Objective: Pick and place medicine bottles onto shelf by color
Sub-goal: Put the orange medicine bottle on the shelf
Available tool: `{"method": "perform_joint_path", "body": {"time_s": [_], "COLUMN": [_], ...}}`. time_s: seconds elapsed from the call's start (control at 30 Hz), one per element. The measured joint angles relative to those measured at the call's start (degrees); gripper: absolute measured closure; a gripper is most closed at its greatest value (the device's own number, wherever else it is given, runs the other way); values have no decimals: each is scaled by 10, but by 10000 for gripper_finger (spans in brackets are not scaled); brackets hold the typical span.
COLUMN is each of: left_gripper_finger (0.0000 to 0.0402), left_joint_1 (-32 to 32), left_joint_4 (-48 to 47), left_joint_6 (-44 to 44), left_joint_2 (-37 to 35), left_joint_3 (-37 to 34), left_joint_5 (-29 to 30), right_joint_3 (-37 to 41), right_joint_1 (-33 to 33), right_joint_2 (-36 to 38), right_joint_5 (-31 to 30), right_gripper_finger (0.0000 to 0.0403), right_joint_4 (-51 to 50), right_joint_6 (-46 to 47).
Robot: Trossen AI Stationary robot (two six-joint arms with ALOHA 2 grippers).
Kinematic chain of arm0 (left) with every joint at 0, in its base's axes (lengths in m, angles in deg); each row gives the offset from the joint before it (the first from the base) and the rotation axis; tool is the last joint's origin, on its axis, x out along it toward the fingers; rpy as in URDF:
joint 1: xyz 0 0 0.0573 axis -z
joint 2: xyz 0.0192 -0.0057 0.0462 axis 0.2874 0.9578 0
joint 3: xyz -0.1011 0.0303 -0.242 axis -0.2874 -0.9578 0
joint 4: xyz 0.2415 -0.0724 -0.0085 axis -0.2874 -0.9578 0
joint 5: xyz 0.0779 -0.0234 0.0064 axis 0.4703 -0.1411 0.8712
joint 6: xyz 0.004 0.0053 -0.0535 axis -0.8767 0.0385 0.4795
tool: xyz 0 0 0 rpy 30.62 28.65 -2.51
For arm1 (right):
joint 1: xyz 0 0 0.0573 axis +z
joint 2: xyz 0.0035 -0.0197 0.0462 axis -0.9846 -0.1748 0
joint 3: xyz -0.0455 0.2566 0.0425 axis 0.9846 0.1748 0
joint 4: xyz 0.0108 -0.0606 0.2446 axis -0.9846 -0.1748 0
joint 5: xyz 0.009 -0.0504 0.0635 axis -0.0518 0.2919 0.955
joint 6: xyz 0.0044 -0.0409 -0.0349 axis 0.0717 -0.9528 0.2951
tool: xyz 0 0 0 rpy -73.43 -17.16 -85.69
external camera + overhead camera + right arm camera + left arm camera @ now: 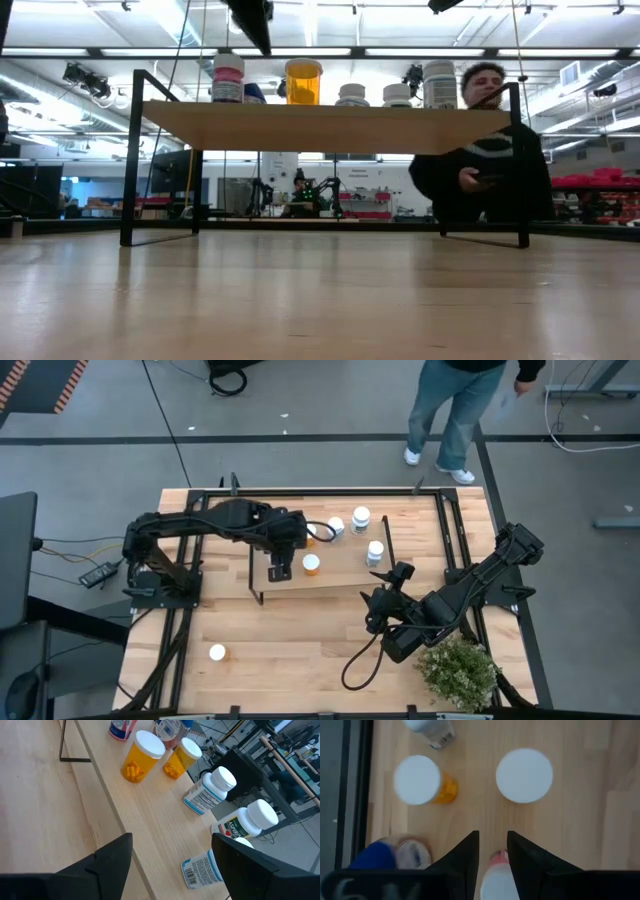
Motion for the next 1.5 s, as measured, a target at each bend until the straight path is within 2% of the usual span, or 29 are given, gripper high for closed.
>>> {"method": "perform_joint_path", "body": {"time_s": [0.23, 0.4, 0.53, 0.7, 0.93, 1.1, 1.2, 1.5], "left_gripper_finger": [294, 293, 281, 254, 187, 150, 139, 134], "left_joint_1": [18, 70, 131, 222, 319, 369, 400, 464], "left_joint_4": [-74, -122, -169, -165, -167, -168, -163, -60], "left_joint_6": [64, 119, 193, 269, 402, 480, 513, 597], "left_joint_2": [-2, 0, 0, 0, 0, -4, -4, -4], "left_joint_3": [103, 97, 81, 64, -31, -115, -148, -211], "left_joint_5": [-8, -55, -63, -75, -75, -124, -139, -143], "right_joint_3": [0, 0, 0, 0, 0, 0, 0, 0], "right_joint_1": [0, 0, 0, 0, 4, 9, 15, 15], "right_joint_2": [0, 0, 0, 0, 0, 0, 0, 0], "right_joint_5": [3, 9, 14, 16, 18, 18, 18, 17], "right_gripper_finger": [122, 122, 122, 122, 122, 122, 122, 122], "right_joint_4": [0, 0, 0, 0, 2, 3, 3, 3], "right_joint_6": [-1, -1, 0, 1, 4, 11, 16, 17]}}
